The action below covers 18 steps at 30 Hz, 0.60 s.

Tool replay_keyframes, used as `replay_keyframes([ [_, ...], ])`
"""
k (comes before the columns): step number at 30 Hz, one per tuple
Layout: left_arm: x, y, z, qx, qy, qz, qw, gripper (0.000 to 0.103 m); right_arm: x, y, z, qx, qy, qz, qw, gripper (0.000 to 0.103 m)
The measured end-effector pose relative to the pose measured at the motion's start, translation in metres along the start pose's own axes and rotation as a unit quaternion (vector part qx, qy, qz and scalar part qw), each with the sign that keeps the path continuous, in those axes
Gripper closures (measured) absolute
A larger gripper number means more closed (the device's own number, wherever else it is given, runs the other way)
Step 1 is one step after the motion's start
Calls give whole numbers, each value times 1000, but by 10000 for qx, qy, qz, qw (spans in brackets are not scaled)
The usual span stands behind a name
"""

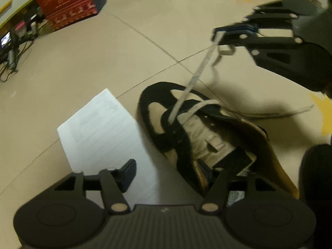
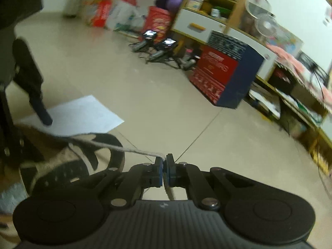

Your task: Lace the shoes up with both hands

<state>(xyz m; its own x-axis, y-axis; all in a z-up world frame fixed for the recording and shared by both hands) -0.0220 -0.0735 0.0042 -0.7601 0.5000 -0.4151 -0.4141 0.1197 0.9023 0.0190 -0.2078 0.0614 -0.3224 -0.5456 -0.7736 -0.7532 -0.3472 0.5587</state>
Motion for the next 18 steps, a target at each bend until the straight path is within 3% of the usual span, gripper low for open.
replay_keyframes([
  [5, 2, 6, -1, -269, -168, -16, 9995, 33, 11, -15, -15, 292, -377, 190, 9987, 100],
  [6, 1, 7, -2, -321, -232, -27, 9992, 29, 10, -11, -19, 311, -555, 137, 9979, 100],
  [9, -2, 21, 0, -383, -217, -297, 9986, 2, 3, -2, -33, 797, -703, -107, 9943, 100],
  [14, -7, 35, 11, -212, 134, -624, 9977, 2, -5, 11, -54, 1961, -306, -526, 9787, 101],
  [18, -27, 29, 16, 60, 268, -1020, 9944, 2, -14, 22, -65, 2019, -623, -874, 9735, 101],
])
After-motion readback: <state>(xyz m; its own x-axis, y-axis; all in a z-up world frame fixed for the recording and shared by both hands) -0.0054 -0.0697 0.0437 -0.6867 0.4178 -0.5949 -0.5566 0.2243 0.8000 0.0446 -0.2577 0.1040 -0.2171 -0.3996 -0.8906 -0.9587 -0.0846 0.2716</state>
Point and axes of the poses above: each gripper's, at about its wrist camera, not at the fingertips, and y roughly against the way its jaws point, z to its left, x to its underside, the point moved 8 cm from there along -y, roughly the way its jaws point, and after that the axes turned 3 degrees about -x, right-handed, at the moved point
